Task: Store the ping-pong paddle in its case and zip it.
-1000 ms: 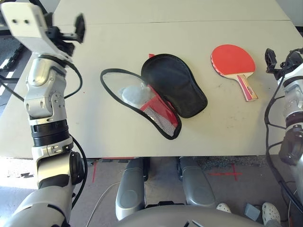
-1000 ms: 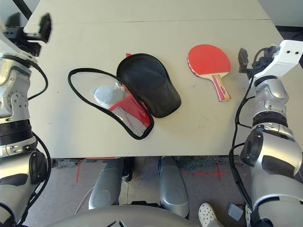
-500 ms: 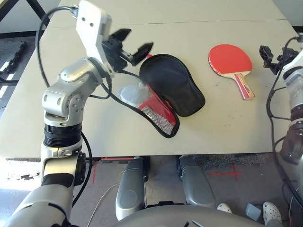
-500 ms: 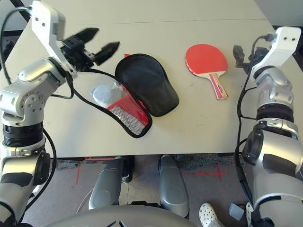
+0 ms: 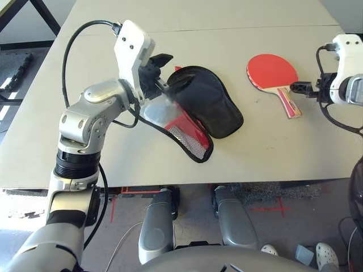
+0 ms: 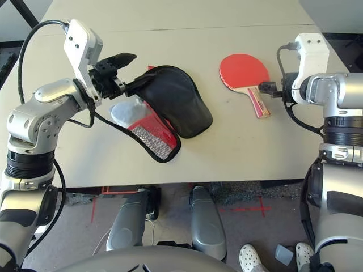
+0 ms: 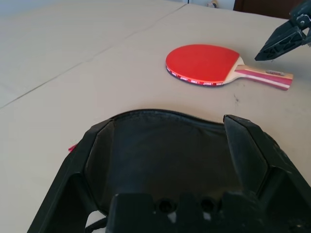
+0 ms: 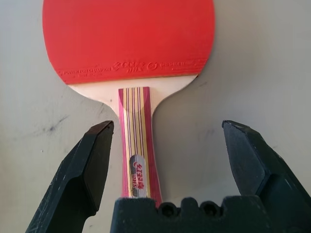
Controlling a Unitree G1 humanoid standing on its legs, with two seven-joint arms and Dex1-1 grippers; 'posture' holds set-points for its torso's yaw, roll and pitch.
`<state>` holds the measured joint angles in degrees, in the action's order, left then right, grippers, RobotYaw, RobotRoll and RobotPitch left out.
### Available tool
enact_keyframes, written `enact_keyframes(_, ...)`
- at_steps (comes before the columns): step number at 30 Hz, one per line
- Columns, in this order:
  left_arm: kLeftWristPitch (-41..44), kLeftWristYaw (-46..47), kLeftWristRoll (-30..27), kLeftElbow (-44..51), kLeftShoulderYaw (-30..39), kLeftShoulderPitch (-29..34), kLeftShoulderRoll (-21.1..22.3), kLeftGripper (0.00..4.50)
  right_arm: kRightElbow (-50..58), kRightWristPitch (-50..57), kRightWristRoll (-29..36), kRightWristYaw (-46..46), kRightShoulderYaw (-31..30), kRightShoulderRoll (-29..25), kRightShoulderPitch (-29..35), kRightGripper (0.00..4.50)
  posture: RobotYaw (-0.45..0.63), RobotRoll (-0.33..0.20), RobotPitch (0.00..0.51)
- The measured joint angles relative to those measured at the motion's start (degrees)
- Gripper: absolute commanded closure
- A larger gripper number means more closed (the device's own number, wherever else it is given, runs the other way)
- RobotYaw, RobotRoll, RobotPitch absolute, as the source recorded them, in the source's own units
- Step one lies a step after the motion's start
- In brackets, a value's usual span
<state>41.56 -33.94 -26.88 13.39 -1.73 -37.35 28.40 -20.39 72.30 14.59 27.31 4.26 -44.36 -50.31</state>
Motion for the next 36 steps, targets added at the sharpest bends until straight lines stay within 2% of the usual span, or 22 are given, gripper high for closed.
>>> enact_keyframes(12,0.0,0.0,0.9,1.8,-0.1,2.1,-0.1,0.0,-9.0,-5.6,-3.6,2.7,-7.5,3.6,-2.1,0.05,-0.04,0.0,0.226)
enact_keyframes(13,0.0,0.1,1.0,1.9,-0.1,2.2,-0.1,0.0,-9.1,-5.9,-4.0,2.8,-7.9,3.9,-2.2,0.44,-0.04,0.0,0.228)
enact_keyframes(15,0.0,0.1,1.3,2.0,-0.1,2.2,-0.1,0.0,-9.1,-6.6,-4.6,3.2,-8.3,4.3,-2.2,0.95,-0.03,0.0,0.228)
enact_keyframes(21,0.0,0.1,1.9,2.2,-0.3,2.4,-0.1,0.0,-8.2,-8.3,-5.8,3.6,-8.7,4.4,-1.6,3.22,-0.03,0.0,0.229)
enact_keyframes(22,0.0,0.1,2.1,2.2,-0.3,2.4,-0.1,0.0,-7.8,-8.7,-5.9,3.6,-8.7,4.3,-1.4,3.44,-0.03,0.0,0.228)
enact_keyframes(30,0.0,0.0,2.5,2.2,-0.6,2.5,-0.1,0.0,-4.1,-10.7,-6.8,2.9,-8.5,4.6,0.5,3.45,-0.03,0.0,0.225)
enact_keyframes(36,-0.2,-0.1,2.6,2.1,-0.6,2.5,-0.1,0.0,3.0,-10.8,-6.5,2.3,-7.9,6.0,1.0,3.45,-0.03,0.0,0.224)
